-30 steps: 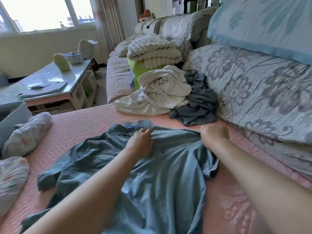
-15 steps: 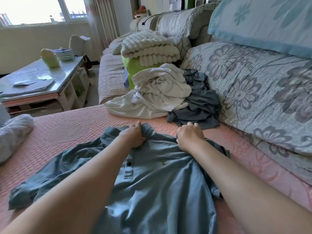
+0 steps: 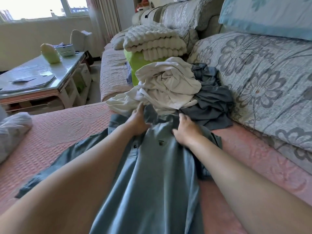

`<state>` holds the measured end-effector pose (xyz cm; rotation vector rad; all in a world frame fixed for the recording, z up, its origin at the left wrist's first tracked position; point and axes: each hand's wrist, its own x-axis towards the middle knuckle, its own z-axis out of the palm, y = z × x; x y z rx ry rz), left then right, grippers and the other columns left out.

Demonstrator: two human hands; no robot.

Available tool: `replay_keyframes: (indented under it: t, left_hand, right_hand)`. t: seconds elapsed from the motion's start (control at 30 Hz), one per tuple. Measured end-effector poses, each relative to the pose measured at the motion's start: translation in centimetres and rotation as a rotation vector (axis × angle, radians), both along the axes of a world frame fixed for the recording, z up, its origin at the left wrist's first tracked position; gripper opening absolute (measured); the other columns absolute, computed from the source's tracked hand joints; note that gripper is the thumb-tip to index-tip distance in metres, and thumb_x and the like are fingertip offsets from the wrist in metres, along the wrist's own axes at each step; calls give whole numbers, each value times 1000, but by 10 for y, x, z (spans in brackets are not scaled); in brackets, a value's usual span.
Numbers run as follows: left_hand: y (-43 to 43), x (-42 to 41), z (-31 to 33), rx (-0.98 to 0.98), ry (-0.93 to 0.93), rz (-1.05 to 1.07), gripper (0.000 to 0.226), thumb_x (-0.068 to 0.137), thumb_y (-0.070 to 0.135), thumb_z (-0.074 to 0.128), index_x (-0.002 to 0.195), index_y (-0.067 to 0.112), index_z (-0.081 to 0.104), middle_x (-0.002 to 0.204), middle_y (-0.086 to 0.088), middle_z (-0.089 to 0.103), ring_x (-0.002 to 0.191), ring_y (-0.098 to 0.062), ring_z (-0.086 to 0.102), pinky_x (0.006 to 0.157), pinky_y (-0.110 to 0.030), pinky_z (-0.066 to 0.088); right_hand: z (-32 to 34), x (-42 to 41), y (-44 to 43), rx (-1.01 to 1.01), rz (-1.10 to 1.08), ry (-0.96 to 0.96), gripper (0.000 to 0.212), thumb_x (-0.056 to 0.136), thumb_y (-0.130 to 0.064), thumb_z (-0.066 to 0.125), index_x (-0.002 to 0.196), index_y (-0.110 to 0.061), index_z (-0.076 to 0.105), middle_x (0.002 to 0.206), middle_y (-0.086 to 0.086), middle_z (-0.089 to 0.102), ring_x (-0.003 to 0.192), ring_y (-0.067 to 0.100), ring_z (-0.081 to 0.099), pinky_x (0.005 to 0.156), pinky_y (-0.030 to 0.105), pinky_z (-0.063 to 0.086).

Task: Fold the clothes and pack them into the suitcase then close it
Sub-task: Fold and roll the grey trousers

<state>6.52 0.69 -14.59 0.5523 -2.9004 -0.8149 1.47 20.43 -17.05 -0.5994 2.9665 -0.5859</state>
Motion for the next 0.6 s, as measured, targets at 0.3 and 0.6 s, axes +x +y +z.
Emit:
replay_keyframes:
  t: [0.3, 0.6]
  left_hand:
    - [-57, 74, -4, -219, 167, 76, 54, 91, -3, 48, 142, 13, 47, 138, -16, 51, 123, -37, 52, 101, -39, 44]
    - [-133, 203, -9, -303, -303, 442, 69, 90, 35, 59, 149, 16, 29, 149, -14, 39, 135, -35, 40, 107, -42, 39]
  right_hand:
    - [14, 41, -50, 269, 249, 238, 57, 91, -16, 43, 147, -18, 36, 153, 11, 34, 141, 31, 32, 115, 48, 26]
    - [22, 125, -162, 83, 554, 90, 53, 95, -17, 44, 148, -28, 44, 153, 3, 41, 139, 27, 39, 116, 42, 29]
